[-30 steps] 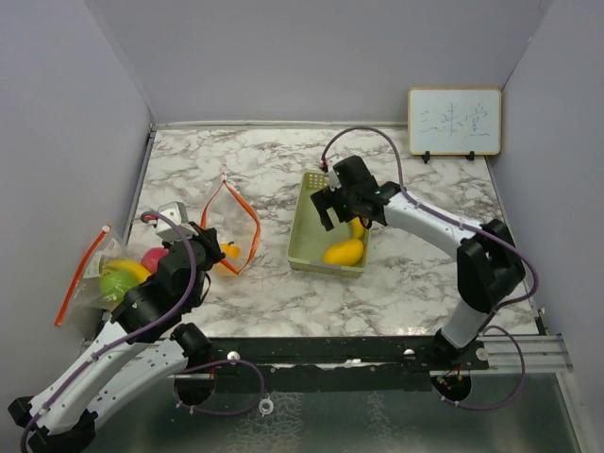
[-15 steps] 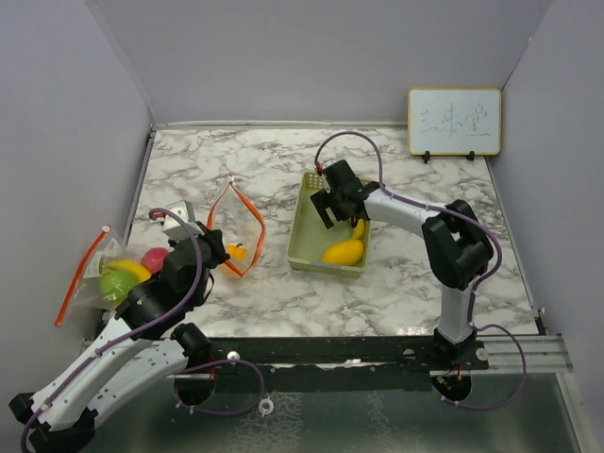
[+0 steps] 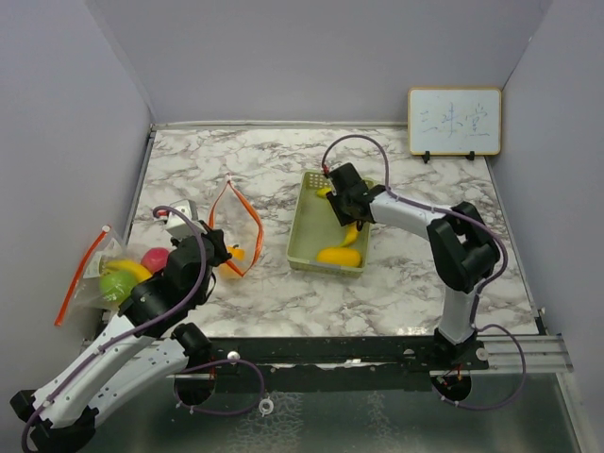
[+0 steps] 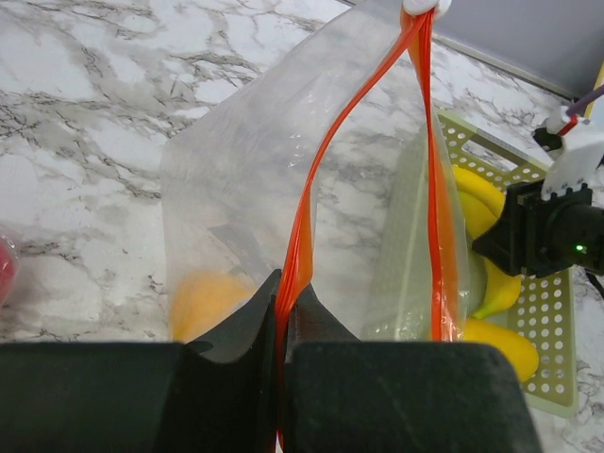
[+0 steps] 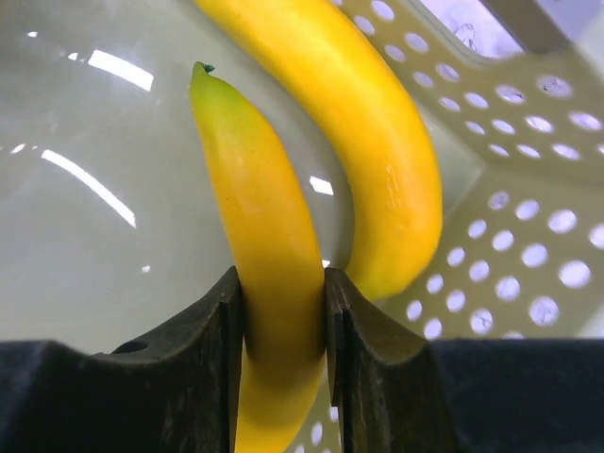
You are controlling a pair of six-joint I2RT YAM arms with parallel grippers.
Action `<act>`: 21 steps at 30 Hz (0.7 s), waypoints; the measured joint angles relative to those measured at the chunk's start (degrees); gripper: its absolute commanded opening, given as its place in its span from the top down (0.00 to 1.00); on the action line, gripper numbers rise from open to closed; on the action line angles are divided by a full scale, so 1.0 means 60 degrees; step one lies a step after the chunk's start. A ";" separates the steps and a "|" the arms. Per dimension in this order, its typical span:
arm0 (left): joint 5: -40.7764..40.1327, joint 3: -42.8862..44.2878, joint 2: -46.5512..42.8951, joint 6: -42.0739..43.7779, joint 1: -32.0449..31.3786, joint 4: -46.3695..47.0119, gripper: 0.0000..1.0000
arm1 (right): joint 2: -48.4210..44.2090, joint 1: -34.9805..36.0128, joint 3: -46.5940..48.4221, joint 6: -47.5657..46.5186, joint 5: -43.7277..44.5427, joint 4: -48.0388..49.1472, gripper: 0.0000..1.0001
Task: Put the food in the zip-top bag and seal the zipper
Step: Pick up the fake fruit from the bin, then place the fake fruit in the zipper food storage bag.
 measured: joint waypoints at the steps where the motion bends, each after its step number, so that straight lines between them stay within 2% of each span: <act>1: 0.0004 0.0000 0.0025 0.0000 0.0000 0.0004 1.00 | -0.0229 0.0000 -0.0135 0.0011 -0.0066 -0.0007 0.93; 7: 0.0062 0.0000 0.0204 -0.0022 0.0000 0.0025 1.00 | -0.2863 -0.0015 -0.1053 0.0007 -0.1504 0.0484 0.94; 11: 0.0193 -0.0004 0.0324 -0.0025 0.0000 0.0149 1.00 | -0.5180 0.0007 -0.1738 0.0444 -0.3628 0.2277 0.94; 14: 0.0368 -0.0007 0.0488 -0.0025 0.0000 0.0291 1.00 | -0.6069 0.0171 -0.2248 0.1126 -0.4965 0.4153 0.93; 17: 0.0561 -0.0007 0.0637 -0.0033 0.0000 0.0408 1.00 | -0.6156 0.0718 -0.2663 0.1719 -0.5818 0.5905 0.93; 21: 0.0790 -0.0007 0.0710 -0.0062 0.0000 0.0535 1.00 | -0.5417 0.1778 -0.2779 0.2269 -0.6408 0.7719 0.93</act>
